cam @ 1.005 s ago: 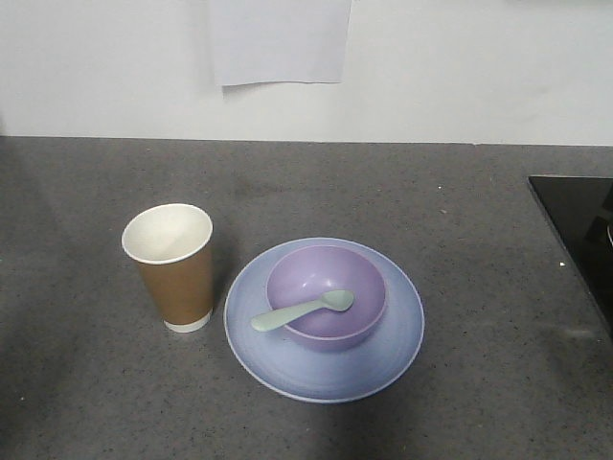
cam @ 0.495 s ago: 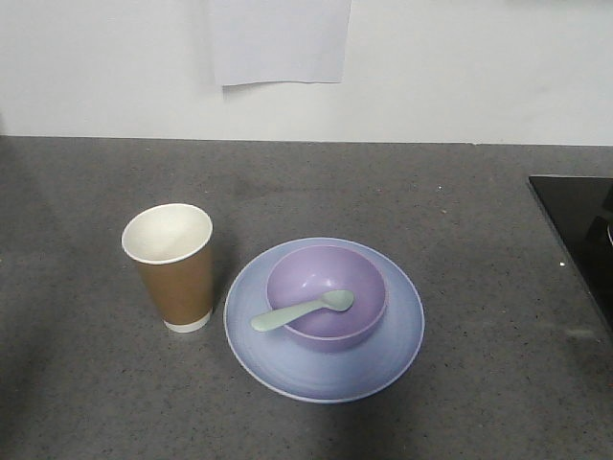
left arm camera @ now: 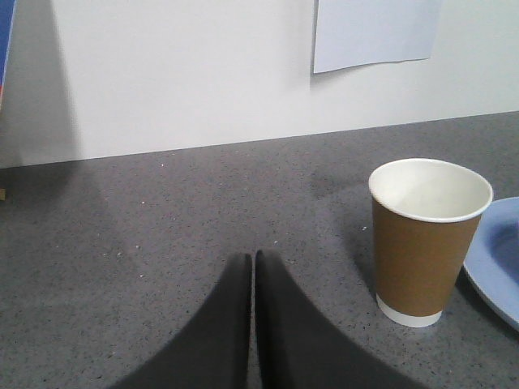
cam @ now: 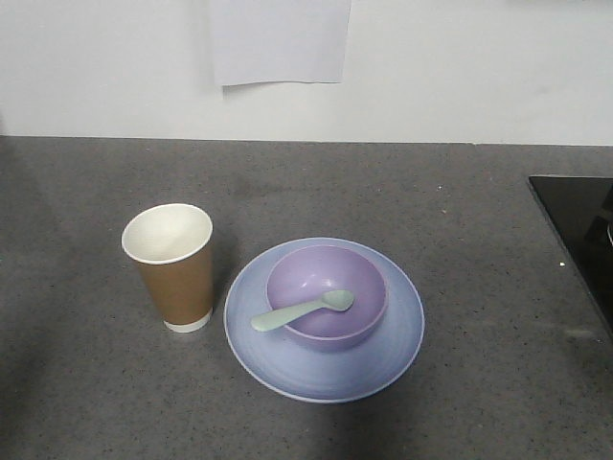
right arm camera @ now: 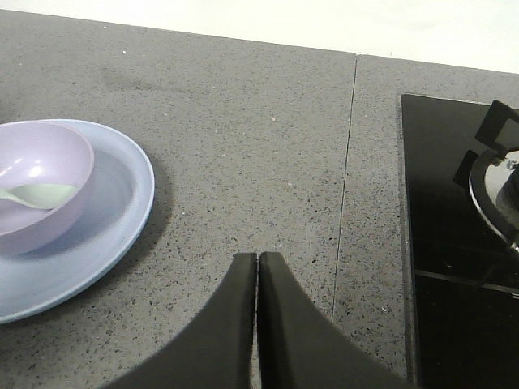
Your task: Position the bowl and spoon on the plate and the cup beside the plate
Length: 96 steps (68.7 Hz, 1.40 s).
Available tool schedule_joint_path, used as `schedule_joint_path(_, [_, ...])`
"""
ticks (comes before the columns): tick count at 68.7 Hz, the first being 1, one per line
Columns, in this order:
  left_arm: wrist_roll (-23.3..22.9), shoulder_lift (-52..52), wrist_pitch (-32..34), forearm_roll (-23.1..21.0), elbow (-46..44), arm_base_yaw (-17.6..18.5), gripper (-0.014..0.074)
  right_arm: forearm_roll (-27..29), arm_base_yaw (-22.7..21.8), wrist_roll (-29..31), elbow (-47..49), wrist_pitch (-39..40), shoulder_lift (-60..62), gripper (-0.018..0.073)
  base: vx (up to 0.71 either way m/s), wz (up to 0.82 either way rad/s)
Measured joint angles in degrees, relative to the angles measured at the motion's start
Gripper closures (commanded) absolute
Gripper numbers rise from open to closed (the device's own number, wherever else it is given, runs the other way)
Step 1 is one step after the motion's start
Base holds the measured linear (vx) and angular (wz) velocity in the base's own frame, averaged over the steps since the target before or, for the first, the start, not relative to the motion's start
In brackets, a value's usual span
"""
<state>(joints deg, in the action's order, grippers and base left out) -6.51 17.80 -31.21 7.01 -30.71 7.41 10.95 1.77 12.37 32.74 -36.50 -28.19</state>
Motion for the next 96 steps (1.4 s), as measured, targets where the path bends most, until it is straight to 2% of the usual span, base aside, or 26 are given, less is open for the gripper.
schedule_joint_path(18, [-0.01,0.00,0.08,0.00,0.05,0.00,0.0604,0.00,0.00,0.00,0.00,0.00,0.00,0.0570,0.00,0.00])
schedule_joint_path(26, [-0.01,-1.07,3.69,-0.35,2.48,0.00,0.0604,0.00,0.00,0.00,0.00,0.00,0.00,0.0570,0.00,0.00])
schedule_joint_path(51, [-0.01,-14.46,19.47,-0.97,23.94,0.00,0.0604,0.00,0.00,0.00,-0.23,0.00,0.00,0.0570,0.00,0.00])
schedule_joint_path(63, [-0.01,-18.32,24.51,-1.24,31.18,-0.86,0.0604,0.00,0.00,0.00,-0.23,0.00,0.00,0.0570,0.00,0.00])
schedule_joint_path(79, [-0.01,-18.39,27.16,-1.35,32.04,-1.04,0.0604,0.00,0.00,0.00,-0.23,0.00,0.00,0.0570,0.00,0.00])
schedule_joint_path(96, [-0.01,-18.39,27.22,-1.35,32.04,-1.04,0.0604,0.00,0.00,0.00,-0.23,0.00,0.00,0.0570,0.00,0.00])
